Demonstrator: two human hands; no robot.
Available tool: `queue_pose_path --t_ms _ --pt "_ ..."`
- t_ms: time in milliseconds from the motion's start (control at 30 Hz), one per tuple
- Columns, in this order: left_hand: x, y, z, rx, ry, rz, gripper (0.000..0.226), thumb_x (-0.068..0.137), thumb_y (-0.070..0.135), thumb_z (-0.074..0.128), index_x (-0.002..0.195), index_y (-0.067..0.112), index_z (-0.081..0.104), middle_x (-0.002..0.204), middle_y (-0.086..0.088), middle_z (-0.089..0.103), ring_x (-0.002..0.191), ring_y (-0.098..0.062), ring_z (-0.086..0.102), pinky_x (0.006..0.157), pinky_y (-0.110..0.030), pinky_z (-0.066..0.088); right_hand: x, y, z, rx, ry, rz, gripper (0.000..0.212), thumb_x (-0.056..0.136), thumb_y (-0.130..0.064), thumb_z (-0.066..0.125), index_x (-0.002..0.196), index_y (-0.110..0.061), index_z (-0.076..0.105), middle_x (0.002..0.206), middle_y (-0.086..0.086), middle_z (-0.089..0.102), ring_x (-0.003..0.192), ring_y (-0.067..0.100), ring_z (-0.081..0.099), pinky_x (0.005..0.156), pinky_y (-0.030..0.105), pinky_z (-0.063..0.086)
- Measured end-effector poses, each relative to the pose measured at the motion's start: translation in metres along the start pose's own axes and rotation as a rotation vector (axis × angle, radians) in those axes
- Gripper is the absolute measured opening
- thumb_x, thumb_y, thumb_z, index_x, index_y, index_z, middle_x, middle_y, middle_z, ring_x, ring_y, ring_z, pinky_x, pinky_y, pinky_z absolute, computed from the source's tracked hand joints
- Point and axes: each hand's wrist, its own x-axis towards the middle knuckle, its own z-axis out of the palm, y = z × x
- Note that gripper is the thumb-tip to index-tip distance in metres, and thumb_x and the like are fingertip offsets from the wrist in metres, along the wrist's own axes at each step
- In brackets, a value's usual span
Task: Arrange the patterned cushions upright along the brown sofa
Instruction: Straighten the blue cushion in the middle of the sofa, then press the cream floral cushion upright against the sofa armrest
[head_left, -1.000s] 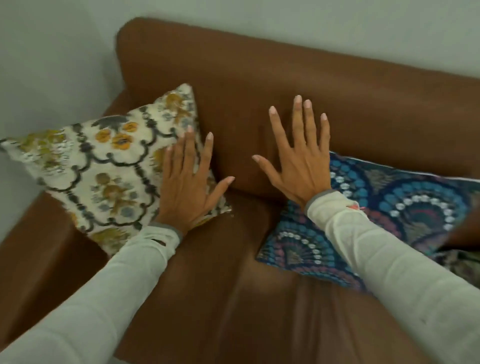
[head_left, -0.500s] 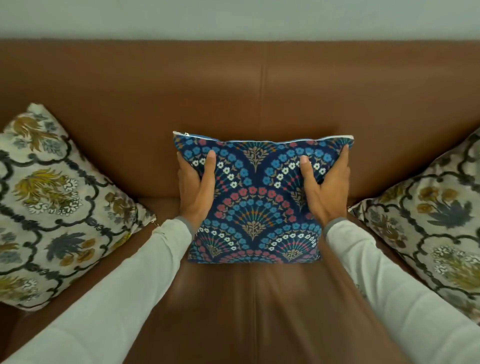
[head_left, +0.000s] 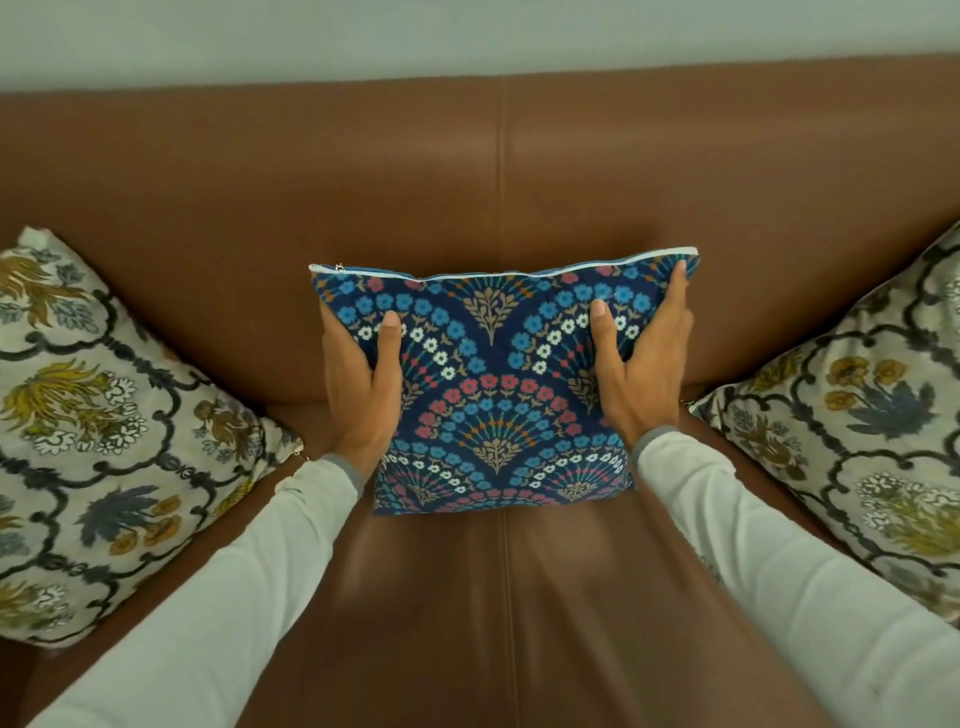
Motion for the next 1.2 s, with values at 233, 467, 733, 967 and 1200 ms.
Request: queue_pose_path --t_ms 233,467,733,967,1200 --pt "-0.010 0.017 -0.010 0.749 0.059 0.446 0.078 0.112 0.052 0.043 0.169 0.003 0.024 0.173 -0.032 0.022 0.162 -0.046 0.024 0.130 -0.058 0.024 0.000 0.001 -0.008 -0.607 0.010 -0.352 0.089 0.104 -0.070 0.039 0.170 -0.013 0.021 0.174 0.031 0.013 0.162 0.046 0.017 0.127 0.066 0.014" --pt "-0.015 -0.007 -0.001 1.029 -0.147 0.654 0.077 0.111 0.064 0.030 0.170 0.015 0.026 0.175 -0.025 0.026 0.162 -0.042 0.027 0.129 -0.062 0.025 -0.001 0.032 -0.024 -0.768 -0.092 -0.650 0.082 0.103 -0.073 0.039 0.167 -0.022 0.034 0.173 0.025 0.026 0.161 0.042 0.025 0.127 0.065 0.022" --pt "-0.045 0.088 0.106 0.908 -0.266 0.753 0.081 0.110 0.065 0.028 0.170 0.012 0.025 0.175 -0.028 0.020 0.163 -0.045 0.023 0.130 -0.061 0.019 0.029 0.096 -0.151 -0.845 0.050 -0.484 0.082 0.103 -0.072 0.042 0.166 -0.020 0.037 0.171 0.029 0.028 0.160 0.044 0.028 0.127 0.064 0.025" --pt "-0.096 0.207 0.315 0.533 -0.627 0.683 0.089 0.103 0.067 0.046 0.171 0.015 0.023 0.173 -0.028 0.024 0.158 -0.046 0.032 0.124 -0.057 0.036 0.056 0.182 -0.335 -0.812 0.350 -0.021 0.087 0.103 -0.065 0.047 0.168 -0.012 0.025 0.172 0.035 0.014 0.162 0.049 0.016 0.129 0.062 0.014" --pt "-0.085 0.262 0.438 0.287 -0.784 0.161 0.079 0.100 0.065 0.059 0.153 0.010 0.038 0.153 -0.013 0.043 0.144 -0.032 0.045 0.111 -0.034 0.033 0.054 0.253 -0.409 -0.053 0.549 0.516 0.105 0.100 -0.058 0.063 0.170 -0.006 0.003 0.177 0.016 0.015 0.165 0.032 0.015 0.132 0.038 0.013"
